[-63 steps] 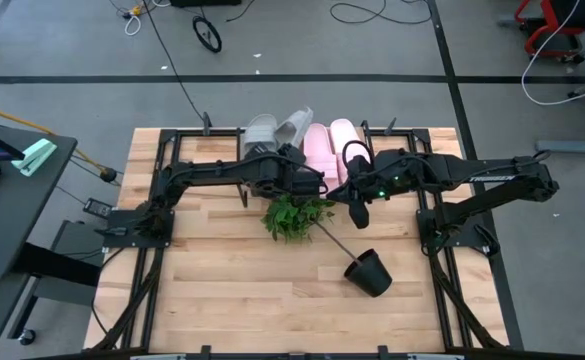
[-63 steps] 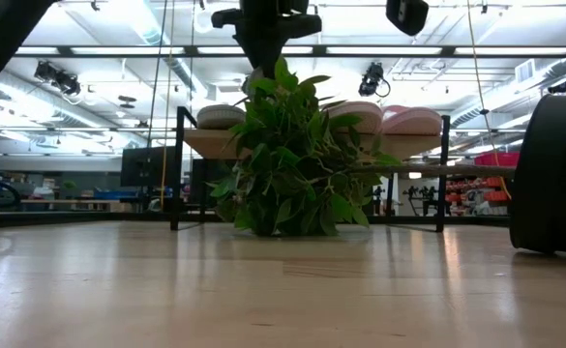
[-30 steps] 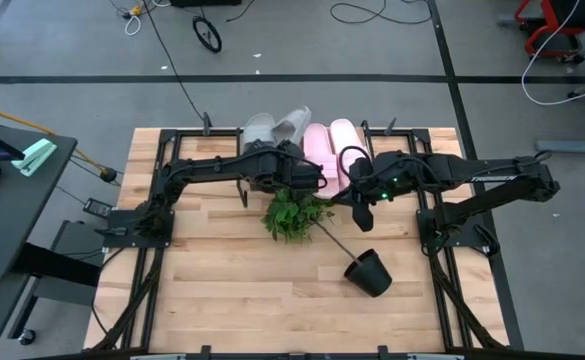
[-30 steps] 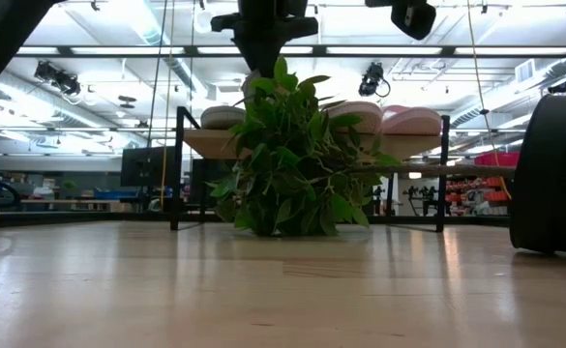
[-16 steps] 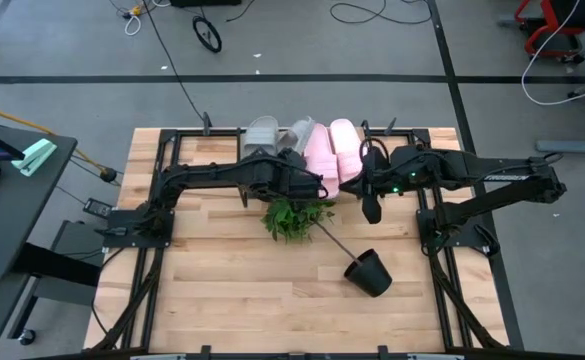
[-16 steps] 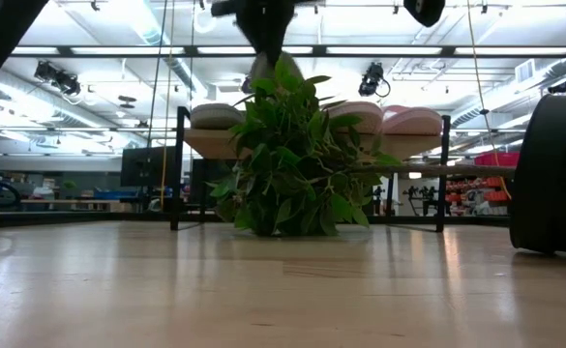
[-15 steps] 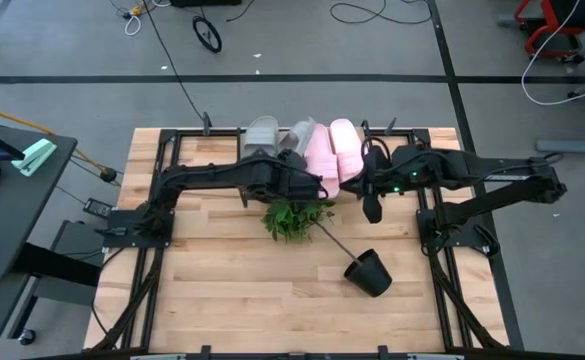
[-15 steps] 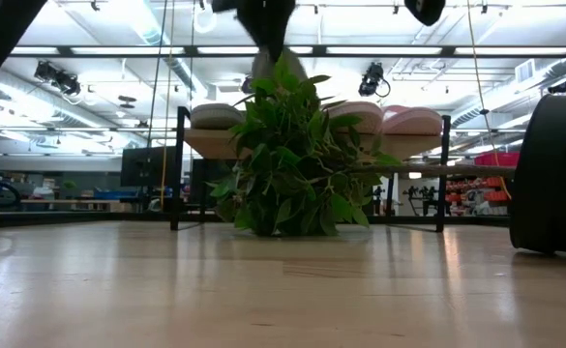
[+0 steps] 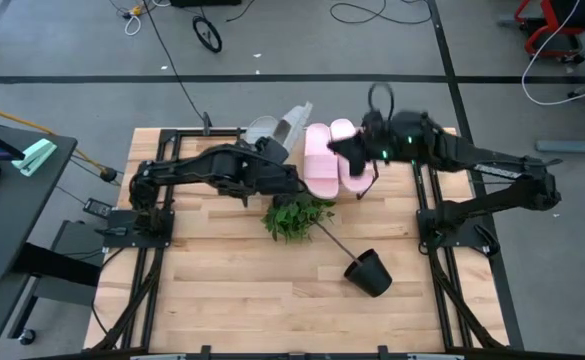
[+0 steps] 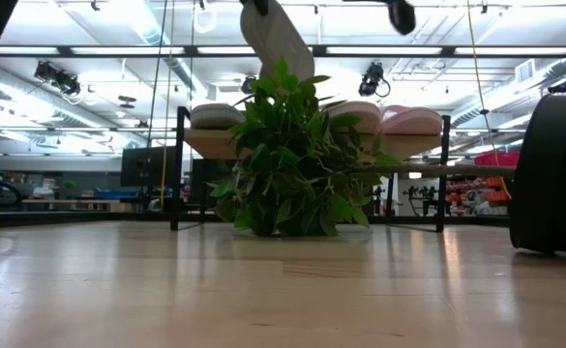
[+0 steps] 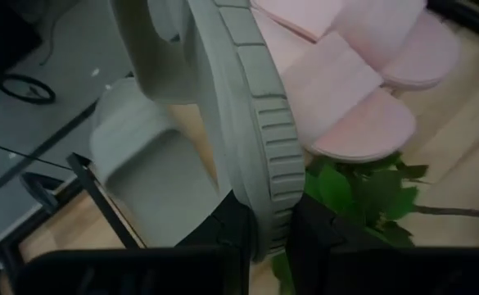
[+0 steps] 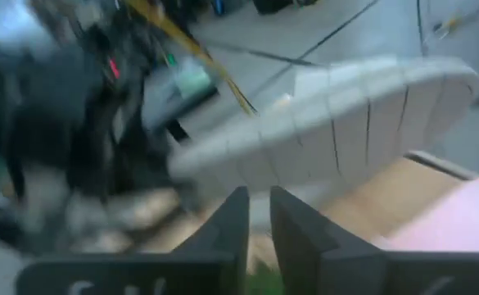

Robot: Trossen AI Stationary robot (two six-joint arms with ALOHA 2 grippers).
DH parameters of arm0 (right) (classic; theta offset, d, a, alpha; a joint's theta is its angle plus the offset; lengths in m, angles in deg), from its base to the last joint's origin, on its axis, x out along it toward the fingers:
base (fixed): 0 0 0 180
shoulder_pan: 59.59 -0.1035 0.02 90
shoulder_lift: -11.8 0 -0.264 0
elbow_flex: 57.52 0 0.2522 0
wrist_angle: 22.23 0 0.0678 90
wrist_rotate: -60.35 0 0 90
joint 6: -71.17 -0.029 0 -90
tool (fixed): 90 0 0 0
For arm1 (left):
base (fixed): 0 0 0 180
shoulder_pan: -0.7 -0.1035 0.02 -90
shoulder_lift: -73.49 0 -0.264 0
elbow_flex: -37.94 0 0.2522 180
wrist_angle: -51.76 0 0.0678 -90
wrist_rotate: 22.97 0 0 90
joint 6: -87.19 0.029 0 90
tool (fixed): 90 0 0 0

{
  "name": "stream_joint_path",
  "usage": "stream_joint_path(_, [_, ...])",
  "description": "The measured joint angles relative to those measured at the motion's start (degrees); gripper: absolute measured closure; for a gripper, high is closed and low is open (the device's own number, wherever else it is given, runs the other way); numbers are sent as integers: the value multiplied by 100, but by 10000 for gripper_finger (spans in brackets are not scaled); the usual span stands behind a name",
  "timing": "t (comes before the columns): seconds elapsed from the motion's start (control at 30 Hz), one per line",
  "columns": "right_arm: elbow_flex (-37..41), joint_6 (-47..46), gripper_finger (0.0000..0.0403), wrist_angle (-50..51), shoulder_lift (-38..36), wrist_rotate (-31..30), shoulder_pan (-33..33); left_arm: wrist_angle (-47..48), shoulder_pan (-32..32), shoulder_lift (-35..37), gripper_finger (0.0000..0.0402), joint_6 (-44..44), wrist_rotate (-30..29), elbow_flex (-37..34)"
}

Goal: Pick and place slides into the shelf
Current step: Put the gray slides on the shelf

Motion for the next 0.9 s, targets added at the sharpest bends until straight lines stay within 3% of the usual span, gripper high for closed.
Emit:
stream_joint_path(0.27, [-49, -2255, 258, -807, 559, 1965, 1454, 3, 98, -29, 349, 407, -818, -7])
stream_joint_path(0.43, [-47, -3486, 185, -1779, 922, 2795, 2089, 1, 103, -31, 349, 814, -873, -7])
stream_joint_path(0.63, [-51, -4203, 129, -2054, 1103, 2985, 2483, 3, 103, -31, 349, 1131, -1150, -7])
stream_joint_path(0.9, [-51, -4363, 123, -2212, 1384, 2731, 2655, 5, 157, -33, 349, 1446, -1169, -7])
